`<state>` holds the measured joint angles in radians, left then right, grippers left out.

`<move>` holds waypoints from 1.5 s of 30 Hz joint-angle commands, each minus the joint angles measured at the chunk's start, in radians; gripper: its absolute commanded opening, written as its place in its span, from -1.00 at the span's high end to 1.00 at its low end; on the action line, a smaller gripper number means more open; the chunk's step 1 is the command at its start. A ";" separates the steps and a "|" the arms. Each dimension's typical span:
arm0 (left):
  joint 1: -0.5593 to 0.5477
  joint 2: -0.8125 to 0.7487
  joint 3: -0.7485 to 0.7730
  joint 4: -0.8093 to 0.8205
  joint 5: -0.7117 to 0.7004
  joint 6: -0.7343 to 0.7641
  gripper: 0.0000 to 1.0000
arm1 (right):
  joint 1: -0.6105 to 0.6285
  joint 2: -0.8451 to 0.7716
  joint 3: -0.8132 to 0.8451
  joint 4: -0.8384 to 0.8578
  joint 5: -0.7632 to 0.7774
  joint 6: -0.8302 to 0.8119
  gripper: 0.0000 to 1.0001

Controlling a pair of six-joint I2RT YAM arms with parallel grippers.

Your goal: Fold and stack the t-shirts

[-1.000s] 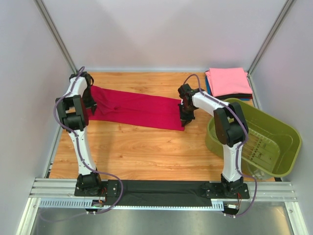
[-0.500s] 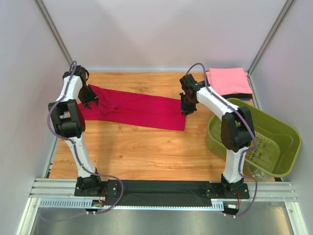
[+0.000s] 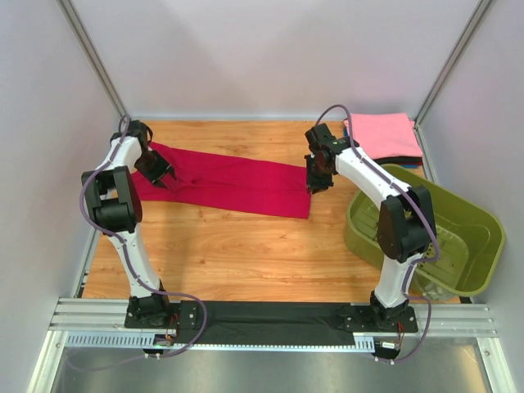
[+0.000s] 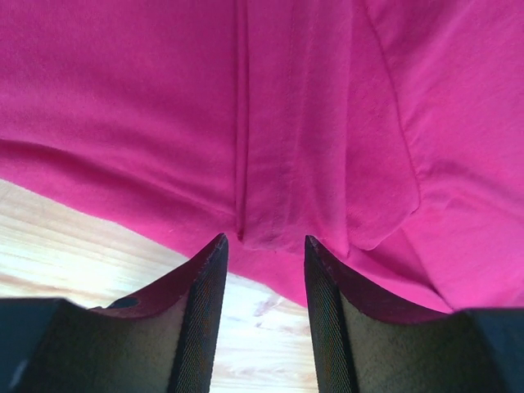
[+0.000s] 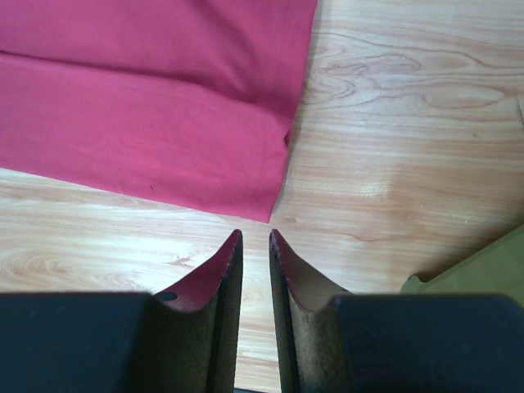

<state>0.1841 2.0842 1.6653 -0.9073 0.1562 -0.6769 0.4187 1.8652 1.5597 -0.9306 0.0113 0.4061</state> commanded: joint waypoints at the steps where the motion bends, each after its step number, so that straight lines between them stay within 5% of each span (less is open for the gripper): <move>1: 0.003 0.005 0.011 0.033 0.011 -0.038 0.02 | 0.005 -0.057 0.000 0.015 0.024 -0.012 0.58; 22: -0.017 0.053 0.054 0.038 0.003 -0.078 0.26 | -0.023 -0.044 -0.018 0.029 0.006 0.011 0.58; 34: -0.055 0.088 0.215 -0.007 0.000 -0.062 0.94 | -0.026 -0.005 0.007 0.018 0.004 0.008 0.59; 45: -0.083 0.189 0.321 0.041 0.115 0.059 0.90 | -0.035 -0.003 0.013 0.012 -0.030 0.000 0.59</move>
<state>0.1139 2.2509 1.9285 -0.8856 0.2142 -0.6876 0.3889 1.8618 1.5490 -0.9249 -0.0002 0.4068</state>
